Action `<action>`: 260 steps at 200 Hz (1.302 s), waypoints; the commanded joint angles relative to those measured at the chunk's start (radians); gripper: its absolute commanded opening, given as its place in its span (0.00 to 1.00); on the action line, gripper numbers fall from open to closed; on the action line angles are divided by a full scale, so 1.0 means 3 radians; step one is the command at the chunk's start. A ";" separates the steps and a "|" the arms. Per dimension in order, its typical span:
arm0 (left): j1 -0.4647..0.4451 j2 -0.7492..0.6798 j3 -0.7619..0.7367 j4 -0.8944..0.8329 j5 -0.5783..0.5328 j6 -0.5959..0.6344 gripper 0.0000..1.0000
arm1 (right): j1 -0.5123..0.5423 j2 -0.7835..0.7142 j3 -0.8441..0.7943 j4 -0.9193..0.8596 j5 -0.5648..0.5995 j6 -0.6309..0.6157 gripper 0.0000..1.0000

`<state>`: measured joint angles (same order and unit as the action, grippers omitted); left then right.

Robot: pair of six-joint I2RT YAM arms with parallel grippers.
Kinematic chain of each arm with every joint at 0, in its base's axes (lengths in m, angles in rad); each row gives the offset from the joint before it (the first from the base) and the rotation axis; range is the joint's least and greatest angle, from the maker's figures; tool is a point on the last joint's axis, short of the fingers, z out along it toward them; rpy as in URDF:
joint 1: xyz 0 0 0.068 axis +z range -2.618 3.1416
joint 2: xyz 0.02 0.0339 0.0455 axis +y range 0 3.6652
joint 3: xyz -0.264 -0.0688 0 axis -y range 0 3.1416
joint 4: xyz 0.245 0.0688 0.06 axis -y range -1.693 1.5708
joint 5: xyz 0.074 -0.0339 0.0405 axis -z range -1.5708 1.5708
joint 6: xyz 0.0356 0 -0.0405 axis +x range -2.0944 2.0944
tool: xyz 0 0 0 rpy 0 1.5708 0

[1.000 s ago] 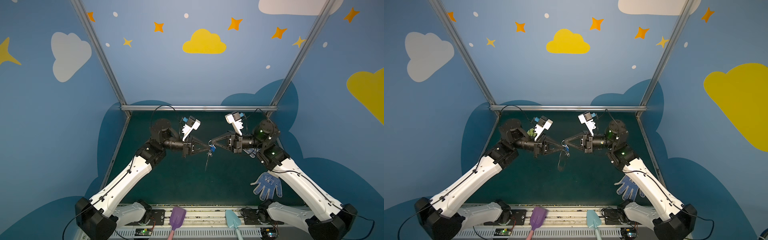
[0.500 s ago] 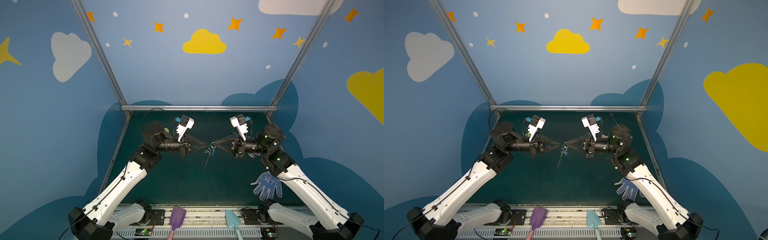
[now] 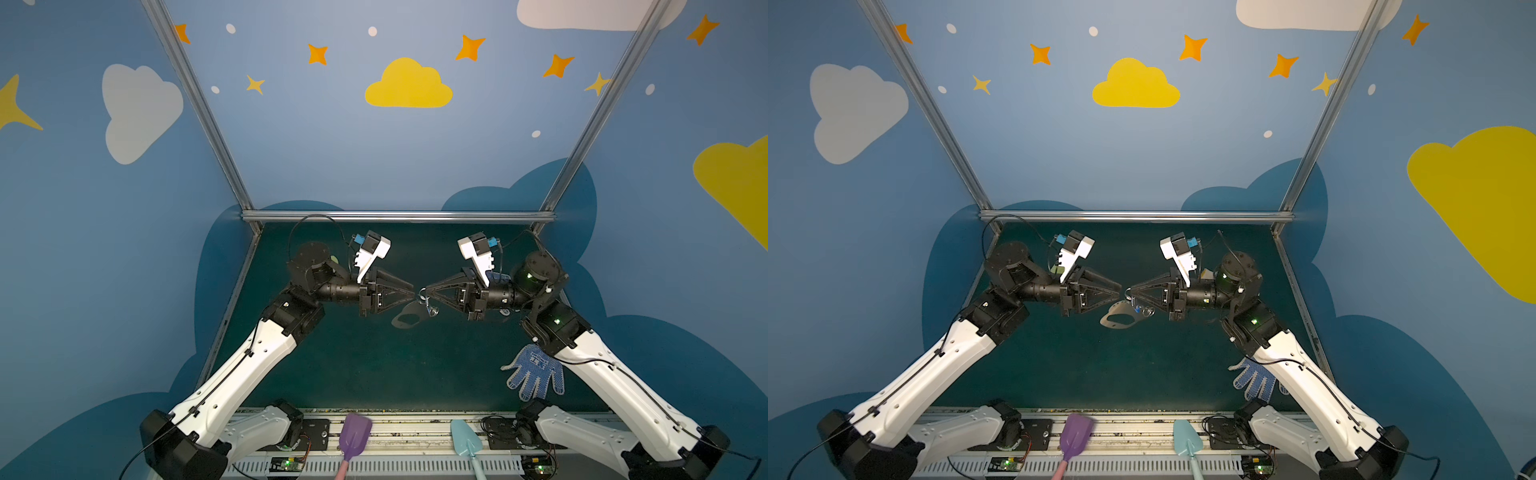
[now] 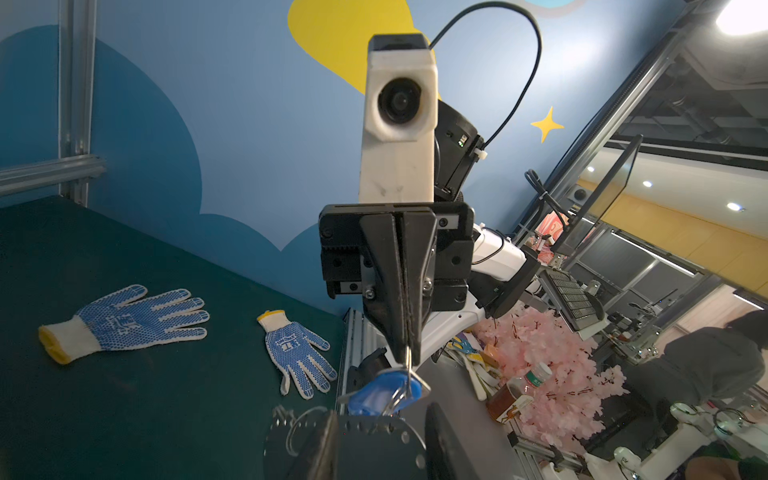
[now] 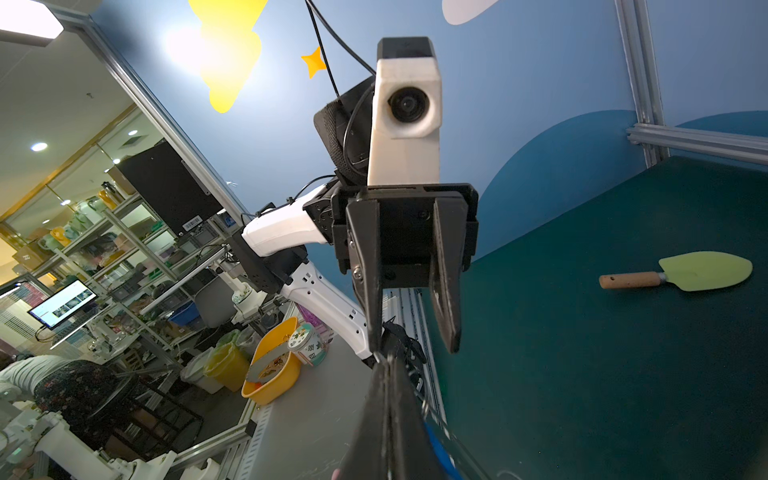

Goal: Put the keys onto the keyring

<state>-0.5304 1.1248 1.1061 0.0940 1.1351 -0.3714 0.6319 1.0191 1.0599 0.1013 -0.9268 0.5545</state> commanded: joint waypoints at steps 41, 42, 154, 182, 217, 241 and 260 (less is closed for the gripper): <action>-0.0064 0.0116 0.0229 -0.0205 0.0389 0.0112 0.27 | -0.0030 0.0081 0.0112 0.0353 -0.0198 0.0251 0.00; -0.0066 0.0116 0.0229 -0.0211 0.0389 0.0115 0.28 | -0.0030 0.0083 0.0112 0.0353 -0.0198 0.0252 0.00; -0.0160 0.0175 0.0266 -0.0320 0.0312 0.0220 0.17 | -0.0046 0.0145 0.0138 0.0569 -0.0250 0.0444 0.00; -0.0179 0.0202 0.0292 -0.0363 0.0317 0.0255 0.04 | -0.0046 0.0142 0.0143 0.0581 -0.0250 0.0446 0.00; -0.0175 0.0139 0.0282 -0.0524 0.0134 0.0394 0.04 | -0.0051 0.0098 0.0123 0.0509 -0.0195 0.0355 0.00; -0.0135 0.0000 0.0160 -0.0422 -0.0178 0.0372 0.04 | -0.0051 0.0025 0.0118 0.0324 -0.0115 0.0177 0.00; -0.0091 -0.0162 0.0042 -0.0310 -0.0421 0.0348 0.04 | -0.0051 -0.0024 0.0122 0.0221 -0.0083 0.0067 0.00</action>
<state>-0.5766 1.1412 1.1503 -0.0341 1.1160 -0.2775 0.6197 1.0550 1.0634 0.1917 -0.9718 0.6353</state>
